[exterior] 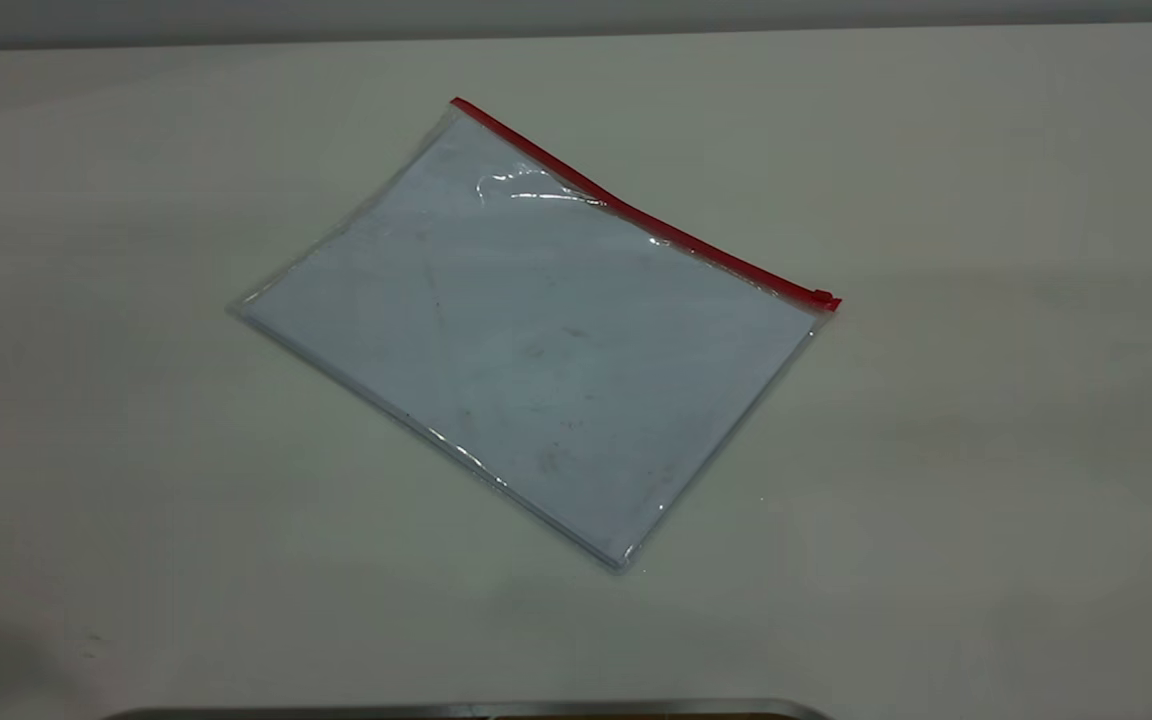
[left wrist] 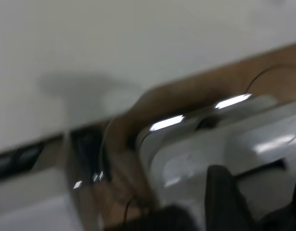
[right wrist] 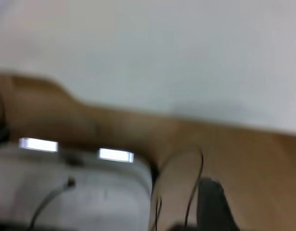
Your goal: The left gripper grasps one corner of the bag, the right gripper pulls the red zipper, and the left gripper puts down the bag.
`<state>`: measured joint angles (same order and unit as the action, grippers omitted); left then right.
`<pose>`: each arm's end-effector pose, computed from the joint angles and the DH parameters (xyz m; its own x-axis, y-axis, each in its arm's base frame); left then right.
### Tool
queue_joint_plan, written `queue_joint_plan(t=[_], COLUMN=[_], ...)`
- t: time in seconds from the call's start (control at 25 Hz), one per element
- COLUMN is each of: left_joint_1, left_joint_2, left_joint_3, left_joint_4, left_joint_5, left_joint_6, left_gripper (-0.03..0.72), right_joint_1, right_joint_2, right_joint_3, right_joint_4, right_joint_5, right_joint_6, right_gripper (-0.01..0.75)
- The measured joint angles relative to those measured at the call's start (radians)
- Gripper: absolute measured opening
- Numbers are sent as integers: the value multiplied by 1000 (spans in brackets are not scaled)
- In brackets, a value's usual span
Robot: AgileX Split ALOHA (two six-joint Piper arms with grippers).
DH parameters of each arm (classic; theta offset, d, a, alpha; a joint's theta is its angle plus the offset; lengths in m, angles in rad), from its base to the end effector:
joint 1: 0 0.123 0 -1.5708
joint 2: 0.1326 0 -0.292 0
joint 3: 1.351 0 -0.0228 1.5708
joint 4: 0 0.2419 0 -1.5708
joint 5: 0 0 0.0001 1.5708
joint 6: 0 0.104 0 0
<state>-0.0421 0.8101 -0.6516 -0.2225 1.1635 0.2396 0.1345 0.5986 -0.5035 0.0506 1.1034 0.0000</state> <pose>0.1047 -0.0255 0.2689 -0.9132 0.1851 -0.3631 0.2492 0.9586 -0.1379 0.0695 0.0141 0.2457 -0.8912 -0.0976 -0.4429 -0.1335 0.9898 0.0506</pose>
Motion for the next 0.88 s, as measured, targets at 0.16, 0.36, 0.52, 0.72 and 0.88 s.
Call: queue_joint_plan(t=[0.16,0.36,0.52,0.72,0.88], left_joint_1=[0,0,0,0,0], left_joint_2=[-140,-312,-432,-572,-668], left_joint_3=[138,161,164,164,164], left_joint_4=[83,110,110,109,109], left_joint_5=[-14,-51,-51,-48,-41], left_joint_6=[-55,-71,-73,-74,-74], left_gripper=[407,407,407,407,407], right_joint_1=[0,0,0,0,0], right_joint_2=[-35,-36,-36,-36,-41], right_joint_3=[4,5,7,7,7], right_joint_4=[-18,-28,-28,-29,-29], right_joint_5=[-16,17,18,18,18], right_joint_6=[0,0,0,0,0], right_gripper=[466,466,466,466,466])
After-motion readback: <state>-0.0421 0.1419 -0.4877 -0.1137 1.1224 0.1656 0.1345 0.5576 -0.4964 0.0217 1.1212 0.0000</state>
